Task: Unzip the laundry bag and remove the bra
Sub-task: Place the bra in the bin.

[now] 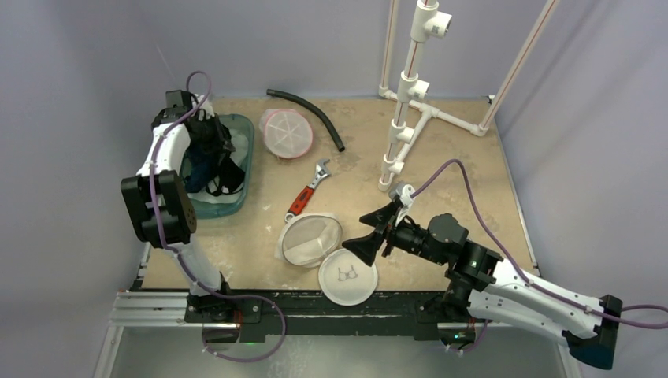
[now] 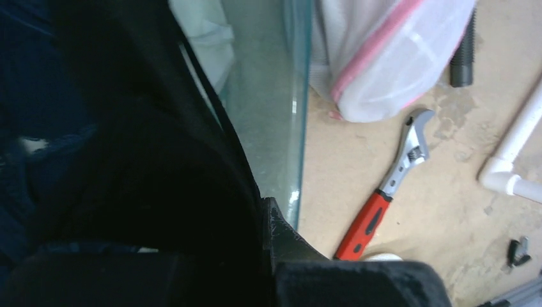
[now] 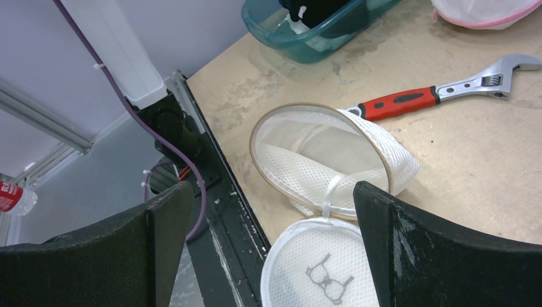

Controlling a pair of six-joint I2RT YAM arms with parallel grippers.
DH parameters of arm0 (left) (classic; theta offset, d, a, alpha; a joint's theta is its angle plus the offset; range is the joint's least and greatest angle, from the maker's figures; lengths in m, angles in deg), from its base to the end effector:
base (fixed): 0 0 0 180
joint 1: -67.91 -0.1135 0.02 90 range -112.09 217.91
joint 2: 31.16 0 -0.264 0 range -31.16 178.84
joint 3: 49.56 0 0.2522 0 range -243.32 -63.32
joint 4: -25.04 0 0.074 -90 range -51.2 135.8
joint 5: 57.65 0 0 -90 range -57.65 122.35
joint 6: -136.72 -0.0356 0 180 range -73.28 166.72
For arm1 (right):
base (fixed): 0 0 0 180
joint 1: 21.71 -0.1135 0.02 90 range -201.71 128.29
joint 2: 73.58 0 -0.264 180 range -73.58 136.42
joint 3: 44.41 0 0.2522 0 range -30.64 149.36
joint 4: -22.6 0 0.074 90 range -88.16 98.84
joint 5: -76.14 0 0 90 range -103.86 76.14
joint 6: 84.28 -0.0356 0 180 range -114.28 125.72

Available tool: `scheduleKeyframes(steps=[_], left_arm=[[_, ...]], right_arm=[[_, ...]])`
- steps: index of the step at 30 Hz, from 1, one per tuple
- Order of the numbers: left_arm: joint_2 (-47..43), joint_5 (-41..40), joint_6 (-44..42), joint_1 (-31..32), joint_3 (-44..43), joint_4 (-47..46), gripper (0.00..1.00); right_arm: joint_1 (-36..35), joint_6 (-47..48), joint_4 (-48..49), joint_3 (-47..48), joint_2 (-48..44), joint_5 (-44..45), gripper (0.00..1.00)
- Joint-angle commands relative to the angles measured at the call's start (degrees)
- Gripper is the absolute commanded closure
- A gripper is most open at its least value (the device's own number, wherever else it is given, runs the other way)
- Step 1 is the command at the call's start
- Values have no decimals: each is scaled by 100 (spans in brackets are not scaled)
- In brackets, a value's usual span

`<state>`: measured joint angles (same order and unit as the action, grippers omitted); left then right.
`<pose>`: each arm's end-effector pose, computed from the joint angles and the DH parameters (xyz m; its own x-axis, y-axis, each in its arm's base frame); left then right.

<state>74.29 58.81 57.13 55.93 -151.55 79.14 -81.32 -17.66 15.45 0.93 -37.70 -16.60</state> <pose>0.3935 0.0673 0.2634 -0.8207 -0.3395 -0.4596 -0.1020 0.8785 -0.4668 0.0817 0.1426 0.3141 -0.3328 0.2161 -0.9179 -0.8211 0.4122 0.3947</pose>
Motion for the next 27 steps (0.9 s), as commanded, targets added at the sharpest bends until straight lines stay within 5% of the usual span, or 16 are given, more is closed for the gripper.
scheduleKeyframes(steps=[1, 9, 14, 16, 21, 24, 27], left_arm=[[158, -653, -196, -93, -166, -110, 92], [-543, -2155, 39, -96, -102, -354, 34], [-973, -3339, 103, -89, -343, -126, 29], [-1171, -3700, 120, -88, -228, -159, 15], [-1673, -4501, 309, -82, 238, -444, 13], [-2044, -4587, 452, -83, 375, -657, 13], [-2577, -3834, 679, 36, 581, -1048, 13]], right_arm=[[-24, -30, 242, -32, 43, -60, 2], [-19, -29, 207, -9, 121, 28, 2], [-23, -28, 202, 21, 171, 106, 2], [-20, -20, 187, 48, 188, 164, 2], [-18, -26, 149, 65, 199, 208, 2], [-23, -21, 126, 62, 204, 243, 2], [-24, -25, 157, 32, 245, 264, 2]])
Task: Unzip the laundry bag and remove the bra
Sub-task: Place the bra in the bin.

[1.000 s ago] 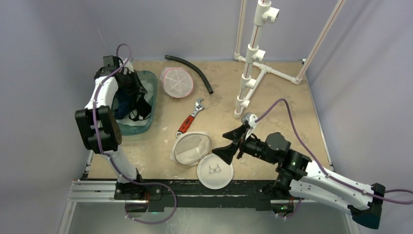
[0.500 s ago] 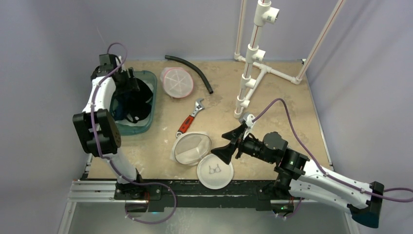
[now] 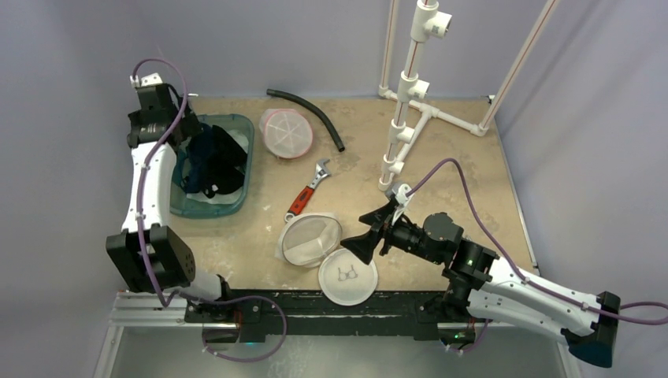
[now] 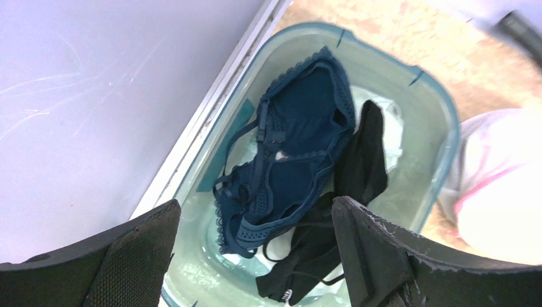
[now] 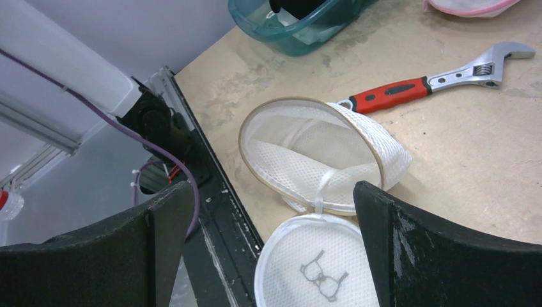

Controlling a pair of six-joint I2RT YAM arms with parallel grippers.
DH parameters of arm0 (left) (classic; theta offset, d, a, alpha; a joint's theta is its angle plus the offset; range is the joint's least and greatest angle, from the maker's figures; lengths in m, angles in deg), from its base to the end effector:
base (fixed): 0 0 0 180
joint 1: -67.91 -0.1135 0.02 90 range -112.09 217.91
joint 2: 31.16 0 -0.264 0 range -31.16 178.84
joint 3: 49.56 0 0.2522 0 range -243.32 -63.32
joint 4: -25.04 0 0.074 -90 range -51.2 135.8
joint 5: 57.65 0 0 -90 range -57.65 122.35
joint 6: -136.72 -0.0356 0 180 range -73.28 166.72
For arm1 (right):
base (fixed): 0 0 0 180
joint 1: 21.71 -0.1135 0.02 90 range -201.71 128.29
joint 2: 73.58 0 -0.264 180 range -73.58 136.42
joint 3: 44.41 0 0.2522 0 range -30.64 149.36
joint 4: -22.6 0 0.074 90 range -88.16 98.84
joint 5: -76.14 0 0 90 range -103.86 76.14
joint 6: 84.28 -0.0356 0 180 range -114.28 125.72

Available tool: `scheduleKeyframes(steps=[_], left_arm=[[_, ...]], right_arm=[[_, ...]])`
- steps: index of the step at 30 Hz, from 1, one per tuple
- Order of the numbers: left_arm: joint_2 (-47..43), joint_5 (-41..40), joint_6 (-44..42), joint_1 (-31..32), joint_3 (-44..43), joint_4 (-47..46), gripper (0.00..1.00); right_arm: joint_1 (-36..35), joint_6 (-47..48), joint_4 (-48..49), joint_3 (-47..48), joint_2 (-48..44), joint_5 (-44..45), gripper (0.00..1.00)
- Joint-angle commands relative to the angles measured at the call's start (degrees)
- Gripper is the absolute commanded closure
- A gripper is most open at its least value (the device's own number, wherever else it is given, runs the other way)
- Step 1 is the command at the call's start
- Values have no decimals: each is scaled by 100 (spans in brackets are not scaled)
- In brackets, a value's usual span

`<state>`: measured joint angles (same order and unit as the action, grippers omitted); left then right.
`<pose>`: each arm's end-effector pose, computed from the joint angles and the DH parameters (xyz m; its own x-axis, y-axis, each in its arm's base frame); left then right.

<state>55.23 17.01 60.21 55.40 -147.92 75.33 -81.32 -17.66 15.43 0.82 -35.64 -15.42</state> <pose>0.3251 0.0818 0.3621 -0.4926 -0.3397 -0.8012 -0.5414 0.8405 -0.0235 0.0859 0.1485 0.3080 -0.3467 0.1930 -0.9179 -0.8045 0.4419 0.3968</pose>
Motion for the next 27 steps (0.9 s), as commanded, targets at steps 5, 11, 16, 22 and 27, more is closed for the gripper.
scheduleKeyframes(steps=[5, 11, 16, 22, 27], left_arm=[[-988, 1923, 661, 790, 985, -1565, 20], [-765, 1919, 796, 980, 2222, -2272, 26], [-429, 1971, 1172, 574, 3105, -2814, 34], [-1248, 1717, 1316, 668, 3054, -2688, 33], [-2418, 1823, 1298, 1142, 2950, -2302, 20]], right_arm=[[-20, -96, 413, -74, 270, 133, 2], [-23, -185, 732, -290, 563, 307, 2], [-24, -329, 797, -415, 656, 617, 2], [-24, -525, 744, -473, 819, 956, 2], [-21, -740, 1044, -632, 1219, 1062, 3]])
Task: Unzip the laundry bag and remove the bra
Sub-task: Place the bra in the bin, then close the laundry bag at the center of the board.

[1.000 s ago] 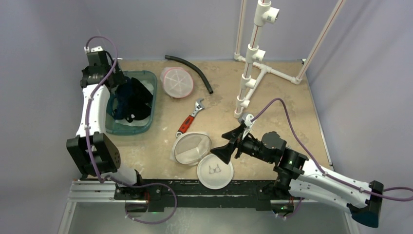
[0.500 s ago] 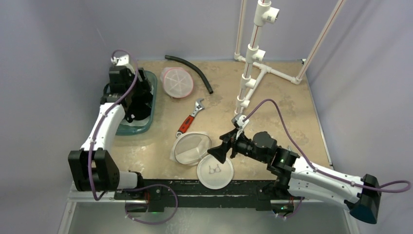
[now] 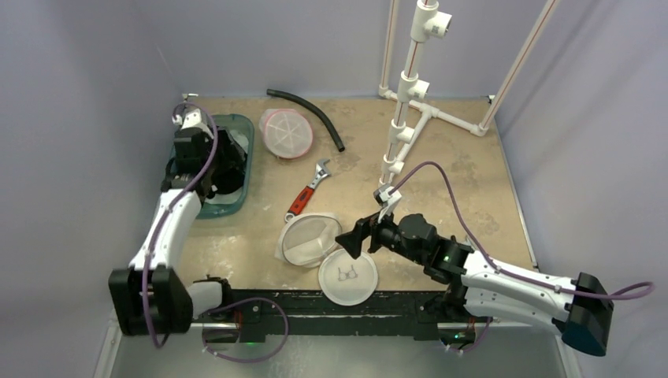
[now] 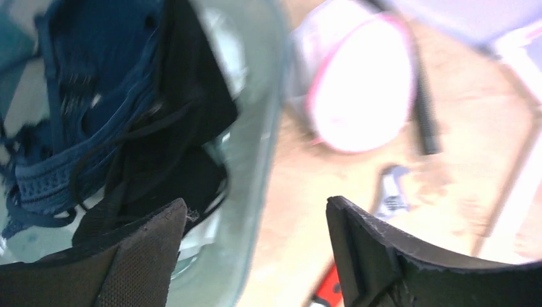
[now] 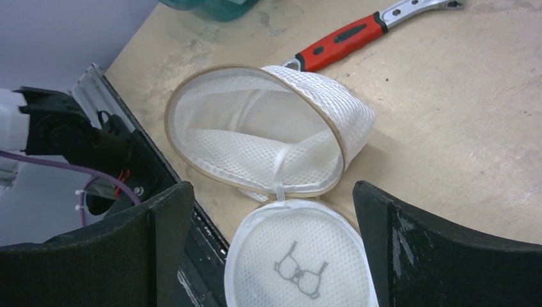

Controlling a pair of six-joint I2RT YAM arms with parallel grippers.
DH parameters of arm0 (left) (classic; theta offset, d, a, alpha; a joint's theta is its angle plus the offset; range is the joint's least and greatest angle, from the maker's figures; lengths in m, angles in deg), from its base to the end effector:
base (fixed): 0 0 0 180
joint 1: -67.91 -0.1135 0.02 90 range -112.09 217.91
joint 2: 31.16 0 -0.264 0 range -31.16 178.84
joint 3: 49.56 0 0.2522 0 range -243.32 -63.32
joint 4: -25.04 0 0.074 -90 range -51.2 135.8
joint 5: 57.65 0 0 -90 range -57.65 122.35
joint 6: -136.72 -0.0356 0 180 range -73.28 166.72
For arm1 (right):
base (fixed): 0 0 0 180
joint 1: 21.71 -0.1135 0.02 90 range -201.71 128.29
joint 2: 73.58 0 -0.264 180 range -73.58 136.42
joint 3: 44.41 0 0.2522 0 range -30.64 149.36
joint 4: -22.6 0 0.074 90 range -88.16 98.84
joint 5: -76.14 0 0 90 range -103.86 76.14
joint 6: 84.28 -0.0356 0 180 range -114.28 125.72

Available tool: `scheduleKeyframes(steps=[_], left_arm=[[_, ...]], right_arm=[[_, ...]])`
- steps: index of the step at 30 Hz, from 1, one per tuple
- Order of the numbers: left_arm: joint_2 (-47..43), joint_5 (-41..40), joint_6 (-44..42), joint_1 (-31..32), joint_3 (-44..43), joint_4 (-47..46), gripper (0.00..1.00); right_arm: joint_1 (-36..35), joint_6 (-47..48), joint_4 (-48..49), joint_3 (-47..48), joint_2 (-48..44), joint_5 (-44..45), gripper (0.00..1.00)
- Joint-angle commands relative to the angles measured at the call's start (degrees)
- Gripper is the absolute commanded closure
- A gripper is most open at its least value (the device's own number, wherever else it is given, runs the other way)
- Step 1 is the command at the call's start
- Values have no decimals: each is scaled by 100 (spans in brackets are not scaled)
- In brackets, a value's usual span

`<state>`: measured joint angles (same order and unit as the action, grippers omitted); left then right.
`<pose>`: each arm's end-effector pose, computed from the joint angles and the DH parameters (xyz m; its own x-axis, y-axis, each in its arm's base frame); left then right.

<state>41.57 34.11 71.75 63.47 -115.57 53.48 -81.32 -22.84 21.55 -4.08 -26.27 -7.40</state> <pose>0.2809 0.0207 0.2730 -0.4981 -0.4628 -0.7333 -0.2903 0.8858 -0.3619 0.1044 0.1702 0.2616 -0.4449 0.1804 -0.8772 -0.6695 0.5835 0.4596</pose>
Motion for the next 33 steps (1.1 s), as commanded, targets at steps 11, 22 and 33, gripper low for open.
scheduleKeyframes(steps=[11, 22, 33], left_arm=[[-3805, 2136, 2060, 863, 2818, -1382, 3], [-4125, 921, 1732, 1924, 2458, 39, 2], [-3357, -927, 1934, 3956, 2384, -183, 1]], right_arm=[[-19, -988, 932, -179, 1684, 857, 10], [-22, -3008, -856, -785, 774, 1466, 15], [-24, -4072, -2143, -1099, -224, 1581, 6]])
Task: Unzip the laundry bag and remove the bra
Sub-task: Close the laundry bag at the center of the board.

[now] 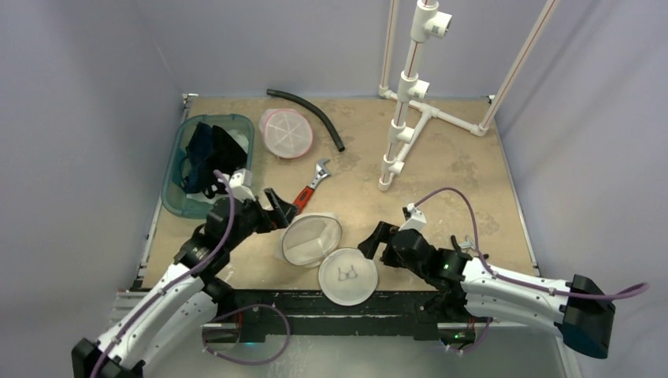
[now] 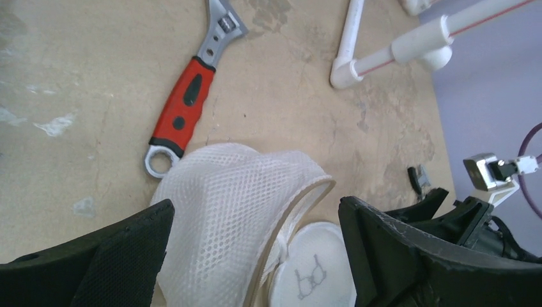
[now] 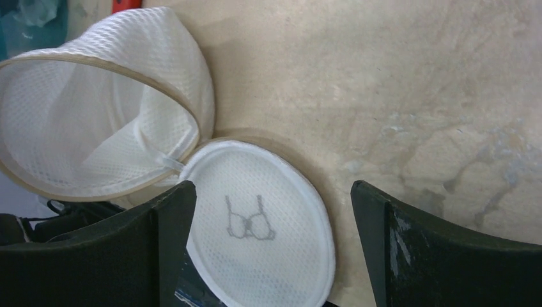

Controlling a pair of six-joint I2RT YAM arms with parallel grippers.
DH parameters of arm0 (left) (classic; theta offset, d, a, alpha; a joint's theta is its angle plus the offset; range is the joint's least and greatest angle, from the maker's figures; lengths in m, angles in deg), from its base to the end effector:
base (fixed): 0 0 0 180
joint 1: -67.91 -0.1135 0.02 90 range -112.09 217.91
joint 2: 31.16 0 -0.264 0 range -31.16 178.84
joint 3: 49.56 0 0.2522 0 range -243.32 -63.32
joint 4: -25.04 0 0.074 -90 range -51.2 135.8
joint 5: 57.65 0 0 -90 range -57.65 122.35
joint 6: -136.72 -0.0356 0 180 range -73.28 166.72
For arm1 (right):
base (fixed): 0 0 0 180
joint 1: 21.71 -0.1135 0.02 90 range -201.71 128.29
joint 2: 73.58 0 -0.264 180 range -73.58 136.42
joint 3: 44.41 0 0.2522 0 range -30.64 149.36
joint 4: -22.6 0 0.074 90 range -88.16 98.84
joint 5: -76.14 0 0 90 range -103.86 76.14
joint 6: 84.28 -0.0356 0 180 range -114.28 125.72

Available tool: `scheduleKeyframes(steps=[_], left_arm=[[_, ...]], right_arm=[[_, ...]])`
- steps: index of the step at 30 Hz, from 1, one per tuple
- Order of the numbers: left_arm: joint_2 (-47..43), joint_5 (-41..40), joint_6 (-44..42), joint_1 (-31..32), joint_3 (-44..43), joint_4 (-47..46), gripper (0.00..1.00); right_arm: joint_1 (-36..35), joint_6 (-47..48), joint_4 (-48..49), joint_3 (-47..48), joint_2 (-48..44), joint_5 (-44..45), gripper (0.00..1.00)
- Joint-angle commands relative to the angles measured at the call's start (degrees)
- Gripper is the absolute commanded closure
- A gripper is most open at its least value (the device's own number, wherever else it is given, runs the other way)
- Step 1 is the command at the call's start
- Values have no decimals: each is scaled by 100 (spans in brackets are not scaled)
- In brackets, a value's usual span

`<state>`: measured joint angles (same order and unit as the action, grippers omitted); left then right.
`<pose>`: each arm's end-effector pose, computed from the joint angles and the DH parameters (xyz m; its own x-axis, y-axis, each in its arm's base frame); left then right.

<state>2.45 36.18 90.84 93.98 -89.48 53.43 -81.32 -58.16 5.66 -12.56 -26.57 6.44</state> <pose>0.1358 -0.0691 0.2462 -0.5864 -0.4864 -0.6478 0.1196 0.7389 -0.6631 0.0989 0.1442 0.1836 -0.7113 0.4518 -0.5385 -0.0493 0.7321 0.6794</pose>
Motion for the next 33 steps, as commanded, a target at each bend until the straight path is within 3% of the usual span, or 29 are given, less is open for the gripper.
scheduleKeyframes(steps=[1, 4, 6, 15, 17, 21, 23, 28, 33], left_arm=[[761, -1646, 52, 1350, -335, -171, 1], [1383, -3411, 252, 2915, -767, 111, 1], [1703, -4132, 462, 3510, -1010, 393, 1], [1643, -4223, 406, 4014, -1117, 641, 8], [1936, -4411, 120, 4581, -1511, 834, 8], [3233, -6054, 238, 6439, -2613, 1837, 5], [3756, -6320, 269, 6867, -2995, 2085, 5], [4275, -5644, -581, 7158, -2908, 1222, 8], [4490, -4460, -1317, 7215, -2233, -69, 14]], right_arm=[[-24, -599, -582, -305, -257, 190, 6], [-19, -685, -560, -446, -441, 86, 6], [-21, -754, -586, -483, -552, 80, 7], [-26, -683, -145, -789, -654, -210, 9], [-24, -685, -60, -798, -672, -193, 9], [-23, -653, 96, -766, -504, -200, 10], [-27, -642, 139, -739, -405, -164, 10], [-29, -952, -157, -730, -905, 143, 10], [-22, -1191, -1234, -391, -1945, 702, 10]])
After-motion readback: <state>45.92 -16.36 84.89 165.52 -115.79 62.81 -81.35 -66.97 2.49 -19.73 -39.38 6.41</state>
